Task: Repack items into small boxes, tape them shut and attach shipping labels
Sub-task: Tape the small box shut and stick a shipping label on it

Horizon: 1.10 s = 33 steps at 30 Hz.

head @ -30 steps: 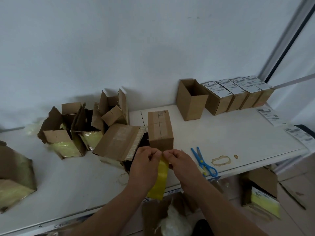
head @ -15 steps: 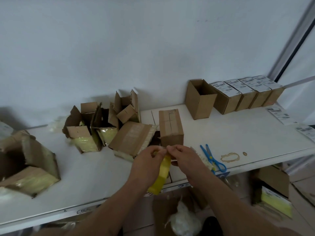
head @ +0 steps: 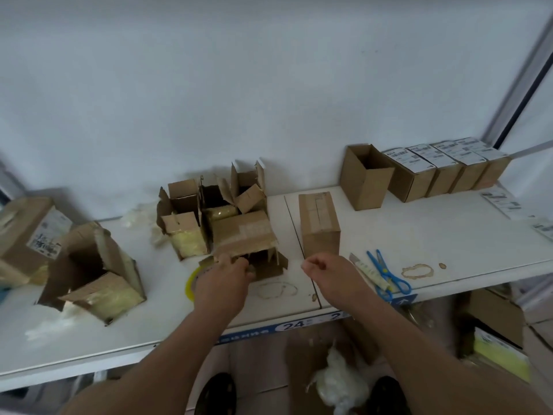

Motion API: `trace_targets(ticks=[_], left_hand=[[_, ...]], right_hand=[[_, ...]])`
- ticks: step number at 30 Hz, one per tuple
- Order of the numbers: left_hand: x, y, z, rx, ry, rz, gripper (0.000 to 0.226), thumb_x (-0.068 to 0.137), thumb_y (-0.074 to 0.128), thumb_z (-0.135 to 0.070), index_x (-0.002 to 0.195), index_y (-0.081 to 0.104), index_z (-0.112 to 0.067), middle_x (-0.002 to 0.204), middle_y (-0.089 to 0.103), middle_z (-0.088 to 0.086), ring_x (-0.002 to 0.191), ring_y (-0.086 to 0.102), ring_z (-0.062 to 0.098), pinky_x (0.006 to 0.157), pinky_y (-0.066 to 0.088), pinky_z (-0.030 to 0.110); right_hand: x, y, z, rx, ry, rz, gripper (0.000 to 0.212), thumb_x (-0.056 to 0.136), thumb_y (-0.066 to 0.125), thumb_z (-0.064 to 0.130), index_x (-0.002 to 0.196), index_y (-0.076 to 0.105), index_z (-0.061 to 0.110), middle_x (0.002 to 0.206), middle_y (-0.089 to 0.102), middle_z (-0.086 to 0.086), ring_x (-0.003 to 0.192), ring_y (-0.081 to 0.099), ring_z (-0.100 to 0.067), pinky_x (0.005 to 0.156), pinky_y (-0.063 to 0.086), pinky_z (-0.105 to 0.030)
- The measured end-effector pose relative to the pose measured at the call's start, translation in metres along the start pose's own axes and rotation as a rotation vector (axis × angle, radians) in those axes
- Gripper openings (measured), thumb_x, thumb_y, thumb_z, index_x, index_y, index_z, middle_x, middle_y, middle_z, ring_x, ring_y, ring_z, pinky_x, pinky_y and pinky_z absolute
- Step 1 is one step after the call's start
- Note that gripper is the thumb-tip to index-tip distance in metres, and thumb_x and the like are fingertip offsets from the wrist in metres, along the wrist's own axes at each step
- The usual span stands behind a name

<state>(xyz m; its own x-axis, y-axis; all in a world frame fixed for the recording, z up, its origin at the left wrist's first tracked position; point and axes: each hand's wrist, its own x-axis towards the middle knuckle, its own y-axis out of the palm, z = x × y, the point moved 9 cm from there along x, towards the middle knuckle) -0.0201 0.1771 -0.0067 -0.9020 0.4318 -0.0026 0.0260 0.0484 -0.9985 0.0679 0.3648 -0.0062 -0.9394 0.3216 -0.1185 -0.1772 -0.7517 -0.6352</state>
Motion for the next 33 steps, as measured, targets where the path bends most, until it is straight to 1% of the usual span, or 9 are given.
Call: trace_targets(ticks=[2,4,7,11,14,18,23,27,33], left_hand=[[0.003,0.015,0.001,0.087,0.010,0.012,0.022,0.099,0.048,-0.035,0.119,0.057,-0.029,0.116,0.048,0.001,0.083,0.062,0.017,0.057,0.046,0.029],[0.002,0.027,-0.004,0.172,0.040,0.016,0.019,0.098,0.051,-0.032,0.116,0.058,-0.027,0.113,0.051,0.002,0.083,0.062,0.018,0.051,0.037,0.027],[0.003,0.033,-0.014,0.281,0.033,-0.019,0.024,0.097,0.049,-0.038,0.118,0.056,-0.026,0.115,0.052,0.004,0.098,0.059,0.024,0.065,0.041,0.032],[0.006,0.018,-0.059,0.329,0.120,-0.058,0.037,0.101,0.037,-0.048,0.121,0.054,-0.022,0.120,0.055,0.005,0.104,0.056,0.025,0.078,0.044,0.035],[-0.001,-0.005,-0.114,0.254,0.260,-0.132,0.039,0.103,0.030,-0.046,0.116,0.057,-0.021,0.113,0.057,0.003,0.099,0.057,0.021,0.076,0.045,0.034],[-0.002,-0.029,-0.182,0.099,0.440,-0.244,0.041,0.103,0.029,-0.047,0.123,0.056,-0.024,0.121,0.056,-0.002,0.109,0.054,0.017,0.092,0.044,0.033],[0.026,-0.025,-0.241,0.051,0.524,-0.282,0.037,0.104,0.030,-0.042,0.114,0.061,-0.025,0.112,0.059,-0.004,0.098,0.056,0.014,0.079,0.045,0.028],[0.049,-0.019,-0.315,0.044,0.631,-0.299,0.036,0.104,0.031,-0.038,0.111,0.060,-0.020,0.107,0.059,-0.001,0.093,0.055,0.015,0.082,0.047,0.029],[0.075,0.000,-0.425,0.017,0.754,-0.362,0.035,0.103,0.036,-0.040,0.108,0.063,-0.019,0.101,0.063,-0.001,0.085,0.054,0.012,0.077,0.040,0.026]], right_hand=[[-0.003,0.000,0.000,-0.082,-0.017,0.014,0.016,0.100,0.046,0.040,0.097,0.059,0.030,0.083,0.061,0.013,0.071,0.056,0.000,0.054,0.036,-0.010],[-0.005,-0.003,-0.002,-0.159,-0.055,0.011,0.022,0.100,0.046,0.037,0.098,0.063,0.024,0.091,0.062,0.010,0.077,0.058,-0.003,0.065,0.042,-0.013],[-0.005,-0.013,-0.011,-0.251,-0.096,-0.028,0.025,0.100,0.045,0.036,0.104,0.066,0.023,0.106,0.062,0.006,0.095,0.056,-0.008,0.086,0.047,-0.026],[-0.003,-0.023,-0.031,-0.433,-0.106,-0.037,0.027,0.102,0.041,0.038,0.116,0.060,0.026,0.118,0.056,0.007,0.111,0.052,-0.012,0.096,0.046,-0.030],[-0.006,-0.037,-0.043,-0.618,-0.126,-0.054,0.030,0.103,0.039,0.035,0.123,0.059,0.024,0.126,0.056,0.003,0.114,0.052,-0.016,0.096,0.046,-0.032],[-0.009,-0.070,-0.059,-0.730,-0.140,-0.118,0.031,0.103,0.039,0.032,0.123,0.060,0.020,0.125,0.058,-0.001,0.110,0.054,-0.019,0.093,0.047,-0.034],[-0.007,-0.135,-0.093,-0.809,-0.058,-0.215,0.029,0.102,0.040,0.031,0.122,0.059,0.021,0.123,0.059,-0.002,0.107,0.055,-0.020,0.090,0.048,-0.033],[-0.011,-0.191,-0.133,-0.844,0.038,-0.282,0.031,0.103,0.038,0.034,0.122,0.059,0.021,0.120,0.059,-0.002,0.104,0.056,-0.021,0.087,0.049,-0.034],[0.000,-0.261,-0.207,-0.834,0.182,-0.366,0.032,0.102,0.039,0.034,0.123,0.059,0.022,0.120,0.059,-0.002,0.107,0.056,-0.022,0.088,0.048,-0.036]])
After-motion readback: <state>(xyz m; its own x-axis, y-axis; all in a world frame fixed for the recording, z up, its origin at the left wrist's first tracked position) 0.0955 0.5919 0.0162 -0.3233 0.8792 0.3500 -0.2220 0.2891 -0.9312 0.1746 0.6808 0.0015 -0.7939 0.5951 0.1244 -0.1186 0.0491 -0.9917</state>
